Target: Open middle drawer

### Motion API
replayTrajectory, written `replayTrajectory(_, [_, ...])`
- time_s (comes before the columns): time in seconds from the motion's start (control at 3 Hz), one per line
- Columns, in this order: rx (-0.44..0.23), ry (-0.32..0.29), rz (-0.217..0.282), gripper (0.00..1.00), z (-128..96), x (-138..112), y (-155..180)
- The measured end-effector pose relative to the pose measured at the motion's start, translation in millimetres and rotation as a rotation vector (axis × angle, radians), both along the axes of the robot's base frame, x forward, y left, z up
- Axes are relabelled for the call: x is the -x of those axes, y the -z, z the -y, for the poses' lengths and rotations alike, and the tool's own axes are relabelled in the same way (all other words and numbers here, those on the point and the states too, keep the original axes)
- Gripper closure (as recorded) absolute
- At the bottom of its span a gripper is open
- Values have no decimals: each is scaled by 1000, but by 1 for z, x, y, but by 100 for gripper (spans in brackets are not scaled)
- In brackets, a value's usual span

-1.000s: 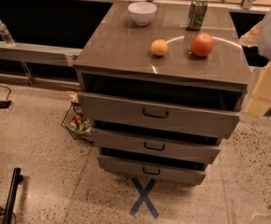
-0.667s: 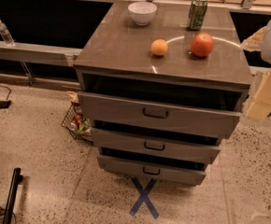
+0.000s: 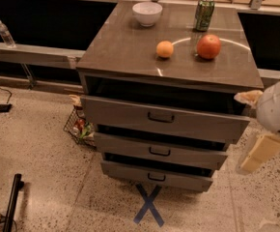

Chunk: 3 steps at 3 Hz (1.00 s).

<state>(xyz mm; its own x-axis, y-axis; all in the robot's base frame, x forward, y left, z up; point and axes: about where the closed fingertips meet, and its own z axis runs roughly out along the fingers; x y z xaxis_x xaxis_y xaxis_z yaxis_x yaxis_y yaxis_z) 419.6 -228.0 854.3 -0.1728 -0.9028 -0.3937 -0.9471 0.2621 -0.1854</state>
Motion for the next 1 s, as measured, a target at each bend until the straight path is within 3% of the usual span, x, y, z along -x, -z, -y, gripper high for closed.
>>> replayTrajectory(0.33, [-23,-94,-7,0,-2,5,75])
replayTrajectory(0.67, [-9,-219,-58,0,-6,7,162])
replayTrajectory(1.0, [-9,-219,-58,0,-6,7,162])
